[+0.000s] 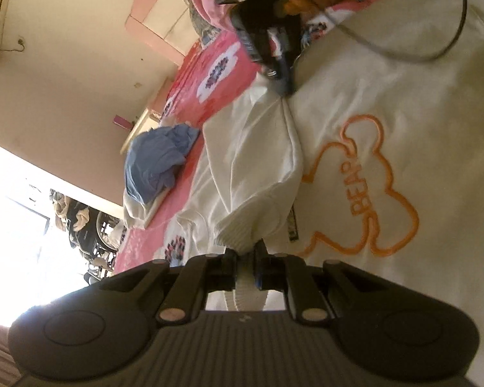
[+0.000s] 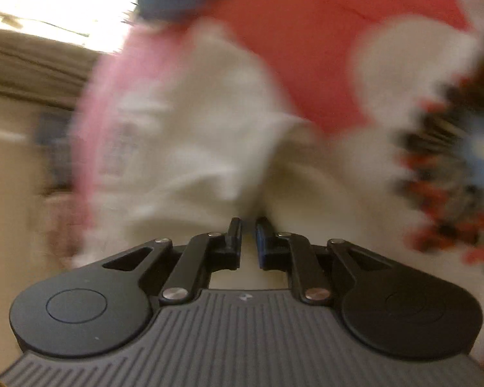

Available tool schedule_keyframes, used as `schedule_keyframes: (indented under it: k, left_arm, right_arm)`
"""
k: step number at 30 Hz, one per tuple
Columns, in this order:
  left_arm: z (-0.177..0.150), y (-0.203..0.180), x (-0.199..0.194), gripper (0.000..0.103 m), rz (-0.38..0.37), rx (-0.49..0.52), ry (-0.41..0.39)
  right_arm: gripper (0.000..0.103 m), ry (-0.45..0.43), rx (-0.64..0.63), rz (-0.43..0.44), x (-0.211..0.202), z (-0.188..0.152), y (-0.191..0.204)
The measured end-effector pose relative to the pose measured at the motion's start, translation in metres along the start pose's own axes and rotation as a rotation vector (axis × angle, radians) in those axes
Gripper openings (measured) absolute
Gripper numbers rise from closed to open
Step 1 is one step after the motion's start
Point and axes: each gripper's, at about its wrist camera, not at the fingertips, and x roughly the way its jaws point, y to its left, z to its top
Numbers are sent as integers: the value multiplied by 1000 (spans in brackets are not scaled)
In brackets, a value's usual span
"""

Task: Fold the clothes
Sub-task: 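Grasp the T-shirt side with the left gripper and fold it over the bear print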

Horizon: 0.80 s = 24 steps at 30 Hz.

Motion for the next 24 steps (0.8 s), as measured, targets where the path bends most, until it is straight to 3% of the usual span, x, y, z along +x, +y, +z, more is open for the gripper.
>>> schedule_keyframes:
  k: [2, 4, 7, 10, 13, 16, 19, 21, 22, 24]
  left_arm:
    - [-3, -3, 1, 13, -16, -18, 21]
    - [-7, -2, -1, 22, -46, -72, 37]
    - [-14, -3, -11, 30, -93, -158, 52]
    - [-26, -7, -25, 40, -115, -230, 65]
    - [-40, -9, -36, 40, -126, -306, 102]
    - [-54, -4, -48, 40, -129, -404, 138]
    - [-66, 11, -59, 40, -129, -556, 163]
    - [-74, 21, -65, 40, -126, -665, 179]
    - [-78, 25, -66, 40, -122, -729, 187]
    - [-85, 34, -69, 39, -113, -856, 202]
  right_arm:
    - [13, -25, 70, 61, -11, -6, -5]
    - [19, -96, -55, 35, -29, -21, 16]
    - [25, -112, -378, 32, -35, -51, 73]
    - [32, -63, -773, 73, -19, -92, 139]
    - [42, 16, -1174, 119, 9, -145, 198]
    - [46, 74, -1469, 108, 34, -197, 229]
    - [56, 13, -1683, 73, 47, -233, 238]
    - [57, 6, -1772, 54, 58, -250, 240]
    - [56, 3, -1816, 45, 63, -259, 241]
    - [47, -56, -1884, -4, 76, -272, 240]
